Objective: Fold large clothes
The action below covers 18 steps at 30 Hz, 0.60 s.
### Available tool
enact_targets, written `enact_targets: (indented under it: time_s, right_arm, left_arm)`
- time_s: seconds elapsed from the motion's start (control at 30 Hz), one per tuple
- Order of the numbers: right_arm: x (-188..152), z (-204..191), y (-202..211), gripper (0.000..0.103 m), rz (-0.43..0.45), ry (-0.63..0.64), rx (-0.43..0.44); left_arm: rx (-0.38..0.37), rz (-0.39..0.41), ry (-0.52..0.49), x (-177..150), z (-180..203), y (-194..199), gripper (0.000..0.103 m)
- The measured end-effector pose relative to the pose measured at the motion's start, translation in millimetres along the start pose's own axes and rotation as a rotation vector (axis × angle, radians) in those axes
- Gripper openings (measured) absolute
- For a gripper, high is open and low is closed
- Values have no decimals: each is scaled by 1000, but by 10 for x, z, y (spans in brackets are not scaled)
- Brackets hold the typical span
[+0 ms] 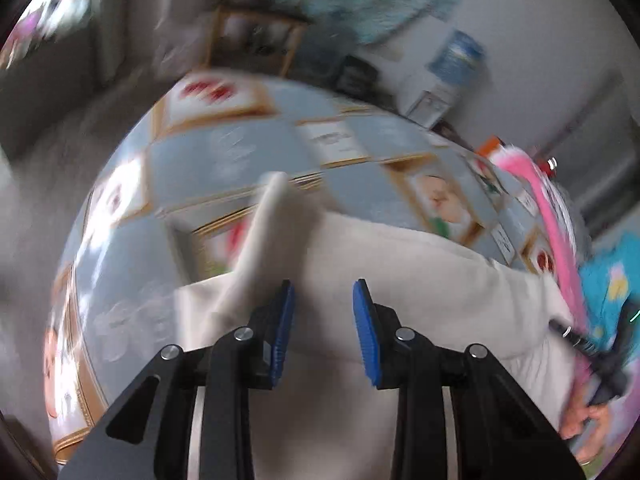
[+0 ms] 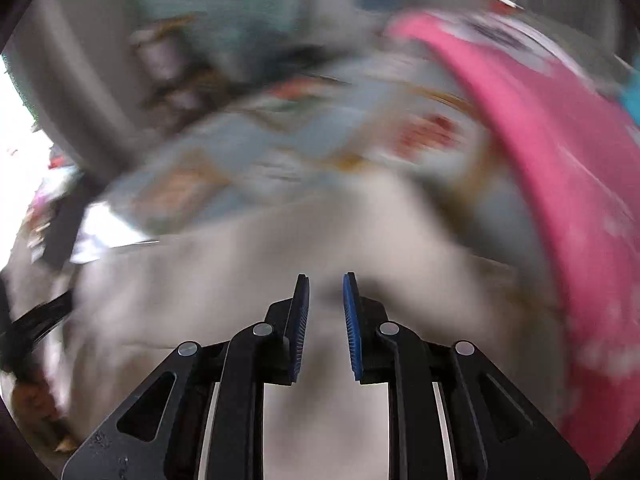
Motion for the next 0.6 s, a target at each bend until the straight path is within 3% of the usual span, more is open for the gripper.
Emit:
enact_targets:
  time_s: [0.07,0.13,0.2,0.23,0.37,0.47,0.5,0.6]
  right_arm:
    - [-45,195,-70,9,-36,-65,64]
    - [-91,162,69,13,-26,-62,54]
    - [-185,52,308,41,7,-21,58]
    - [-302,-16,499,46,38,10,69]
    - [-852,-130,911,51,69,86,43]
    - [-1193,-41,798,53,31,86,-51]
    - [-1276,30,729,53,15,63,-46]
    - [-1277,-66,900,53,49,62,-59]
  left_arm:
    - [-34,13,38,-1,-114,57,28]
    - [-18,25,15,-41,-112,191,28]
    - [-36,43,-45,-172,-40,435,29]
    - [-39,51,-69,-231,-11,517,29]
    - [-33,45,-182,-705,8,821,34]
    - [57,1,-248,-1021,-39,722,34]
    - [70,3,-252,-1082,-66,699,34]
    - [102,82,-256,-1141,-25,919,34]
Point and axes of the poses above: each gripper's, at about its wrist camera, not at the fingertips, and y roughly against the way its jaws point, z to its right, x to its top, the point moved 2 cm from there along -y, roughly the way its jaws point, and after that the axes turned 4 degrees about x, right-handed, at the moved point
